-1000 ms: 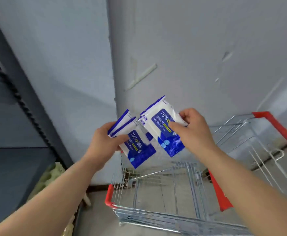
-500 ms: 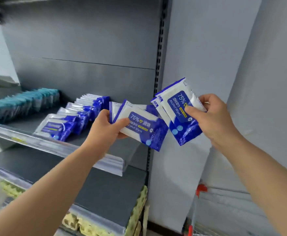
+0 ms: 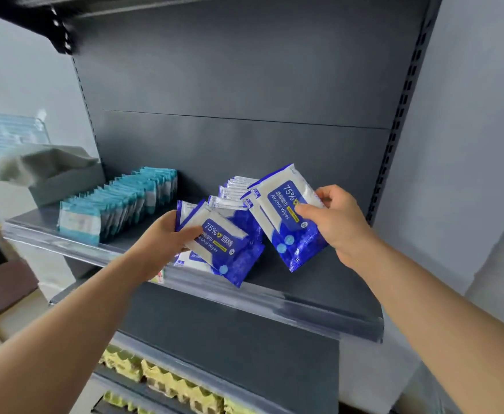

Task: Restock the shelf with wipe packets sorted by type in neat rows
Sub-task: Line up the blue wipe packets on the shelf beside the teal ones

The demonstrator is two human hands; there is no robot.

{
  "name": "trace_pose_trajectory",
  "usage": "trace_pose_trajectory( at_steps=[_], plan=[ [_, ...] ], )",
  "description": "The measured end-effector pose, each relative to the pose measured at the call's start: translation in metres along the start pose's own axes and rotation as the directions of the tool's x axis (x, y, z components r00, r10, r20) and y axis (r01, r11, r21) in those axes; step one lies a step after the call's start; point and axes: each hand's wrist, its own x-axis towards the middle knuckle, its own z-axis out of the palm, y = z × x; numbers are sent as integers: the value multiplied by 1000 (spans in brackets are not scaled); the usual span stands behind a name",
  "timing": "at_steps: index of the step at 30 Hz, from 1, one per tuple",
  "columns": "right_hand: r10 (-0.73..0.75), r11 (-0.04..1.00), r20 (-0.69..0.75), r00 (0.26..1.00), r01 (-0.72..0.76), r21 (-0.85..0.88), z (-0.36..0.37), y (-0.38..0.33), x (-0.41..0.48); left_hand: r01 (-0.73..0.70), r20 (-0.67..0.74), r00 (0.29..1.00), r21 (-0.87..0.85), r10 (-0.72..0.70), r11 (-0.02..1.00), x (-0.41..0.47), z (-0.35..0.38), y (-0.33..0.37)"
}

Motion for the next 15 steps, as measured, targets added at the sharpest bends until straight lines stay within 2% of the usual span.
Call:
trace_pose_trajectory(
  at_steps=[3,10,15],
  plan=[
    [26,999,16,1000,-25,-39,16,4,12,-9,36,999,216,1,976,18,-11,-18],
    [27,996,66,997,-21,-88,31,8,36,-61,138,990,314,18,947,46,-12,-37],
    [43,991,97,994,-30,-132,38,14,48,-95,51,995,484,80,870,71,6,-38]
  ],
)
